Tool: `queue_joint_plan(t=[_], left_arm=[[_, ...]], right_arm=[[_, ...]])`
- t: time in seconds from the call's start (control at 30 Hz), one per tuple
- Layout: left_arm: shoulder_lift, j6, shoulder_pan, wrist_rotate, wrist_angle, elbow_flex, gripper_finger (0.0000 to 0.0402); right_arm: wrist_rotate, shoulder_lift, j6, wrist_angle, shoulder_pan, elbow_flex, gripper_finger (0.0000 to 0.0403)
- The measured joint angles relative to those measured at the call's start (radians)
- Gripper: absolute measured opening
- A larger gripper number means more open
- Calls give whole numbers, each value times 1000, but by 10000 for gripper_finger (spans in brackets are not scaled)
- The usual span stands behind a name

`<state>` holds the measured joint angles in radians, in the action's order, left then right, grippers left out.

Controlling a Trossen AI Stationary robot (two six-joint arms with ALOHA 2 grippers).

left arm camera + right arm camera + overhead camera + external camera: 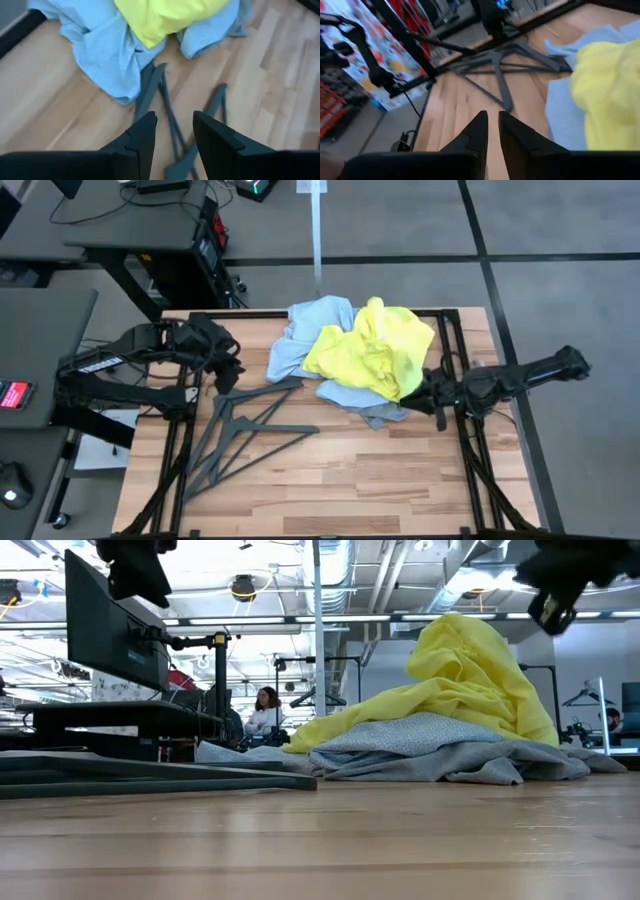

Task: Hang clothes
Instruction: Return to Home Position

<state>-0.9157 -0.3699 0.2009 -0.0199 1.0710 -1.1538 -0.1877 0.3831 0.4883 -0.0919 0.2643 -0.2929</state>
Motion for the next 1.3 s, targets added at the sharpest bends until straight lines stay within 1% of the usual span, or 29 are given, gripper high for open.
queue_joint_plan(t=[0.13, 0.2, 0.3, 0.4, 0.5, 0.6, 0.73, 0.8, 0.97, 1.03, 1.13, 1.3], left_arm=[[0, 0, -45, 45, -87, 0, 117], [0, 0, -58, 53, -126, 0, 117], [0, -2, -67, 59, -147, 0, 117], [0, -16, -69, 60, -142, 0, 117], [0, -29, -69, 60, -142, 0, 117], [0, -33, -69, 60, -142, 0, 117], [0, -30, -69, 60, -150, 0, 117], [1, -14, -69, 70, -154, 0, 117], [33, 46, -69, 94, -212, 9, 117], [67, 68, -69, 94, -287, 52, 117], [140, 102, -69, 94, -392, 160, 117], [306, 123, -69, 55, -553, 435, 117]], right_arm=[[4, -101, -87, 193, -9, 148, 36], [5, -151, -102, 249, -26, 211, 36], [5, -218, -122, 251, -52, 277, 36], [4, -279, -138, 178, -105, 284, 36], [15, -325, -195, 135, -151, 284, 36], [45, -331, -270, 129, -200, 284, 36], [63, -306, -261, 123, -268, 284, 36], [88, -295, -255, 118, -283, 284, 36], [92, -266, -253, 116, -287, 284, 36], [92, -260, -253, 118, -287, 285, 36], [92, -257, -252, 121, -287, 285, 36], [91, -257, -252, 123, -287, 285, 36]])
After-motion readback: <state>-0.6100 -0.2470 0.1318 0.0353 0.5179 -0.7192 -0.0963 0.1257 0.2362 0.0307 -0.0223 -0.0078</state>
